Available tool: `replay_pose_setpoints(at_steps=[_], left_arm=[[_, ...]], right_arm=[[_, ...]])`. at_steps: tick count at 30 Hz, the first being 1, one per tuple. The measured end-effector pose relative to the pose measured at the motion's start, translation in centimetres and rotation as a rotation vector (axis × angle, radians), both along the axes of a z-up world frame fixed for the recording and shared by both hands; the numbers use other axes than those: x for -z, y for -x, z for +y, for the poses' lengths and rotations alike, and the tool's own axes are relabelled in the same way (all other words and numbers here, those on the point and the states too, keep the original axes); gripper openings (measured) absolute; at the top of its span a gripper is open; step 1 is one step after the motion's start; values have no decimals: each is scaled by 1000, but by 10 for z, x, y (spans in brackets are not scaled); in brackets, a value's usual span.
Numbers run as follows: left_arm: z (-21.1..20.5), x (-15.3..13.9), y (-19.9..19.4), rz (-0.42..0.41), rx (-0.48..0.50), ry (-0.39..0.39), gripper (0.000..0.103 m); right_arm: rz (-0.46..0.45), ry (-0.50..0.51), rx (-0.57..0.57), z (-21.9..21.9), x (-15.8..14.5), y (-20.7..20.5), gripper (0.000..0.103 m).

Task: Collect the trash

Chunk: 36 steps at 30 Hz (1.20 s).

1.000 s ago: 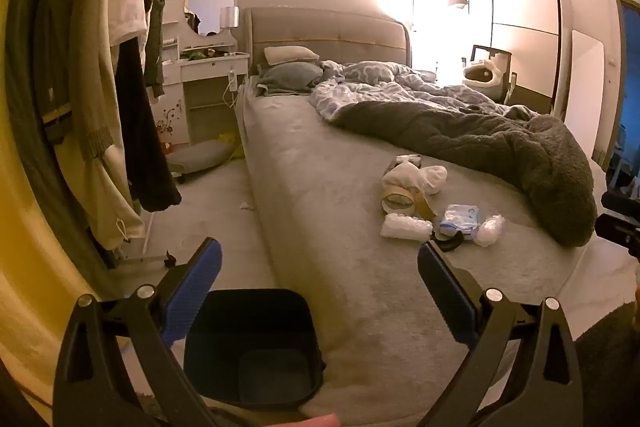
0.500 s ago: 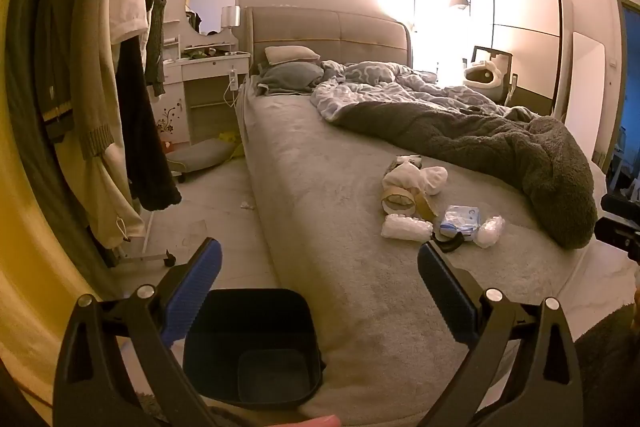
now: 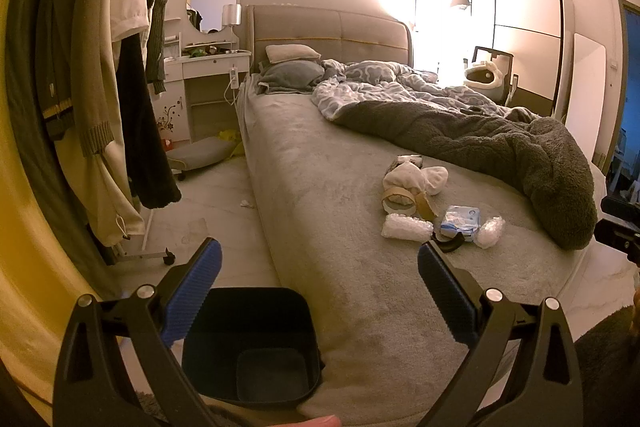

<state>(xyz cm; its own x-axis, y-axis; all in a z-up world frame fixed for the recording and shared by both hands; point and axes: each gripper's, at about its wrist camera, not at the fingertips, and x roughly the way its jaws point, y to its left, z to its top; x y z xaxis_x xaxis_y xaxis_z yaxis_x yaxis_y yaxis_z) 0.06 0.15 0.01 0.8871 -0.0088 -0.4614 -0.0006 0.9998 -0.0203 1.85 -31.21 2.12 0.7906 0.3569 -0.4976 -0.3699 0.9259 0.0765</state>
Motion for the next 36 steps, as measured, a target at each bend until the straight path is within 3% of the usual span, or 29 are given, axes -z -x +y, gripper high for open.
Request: replay_pose_setpoints(at_steps=[36], left_arm=[[1, 0, -1, 4, -1, 6, 100]], right_arm=[[6, -1, 0, 0, 1, -2, 100]])
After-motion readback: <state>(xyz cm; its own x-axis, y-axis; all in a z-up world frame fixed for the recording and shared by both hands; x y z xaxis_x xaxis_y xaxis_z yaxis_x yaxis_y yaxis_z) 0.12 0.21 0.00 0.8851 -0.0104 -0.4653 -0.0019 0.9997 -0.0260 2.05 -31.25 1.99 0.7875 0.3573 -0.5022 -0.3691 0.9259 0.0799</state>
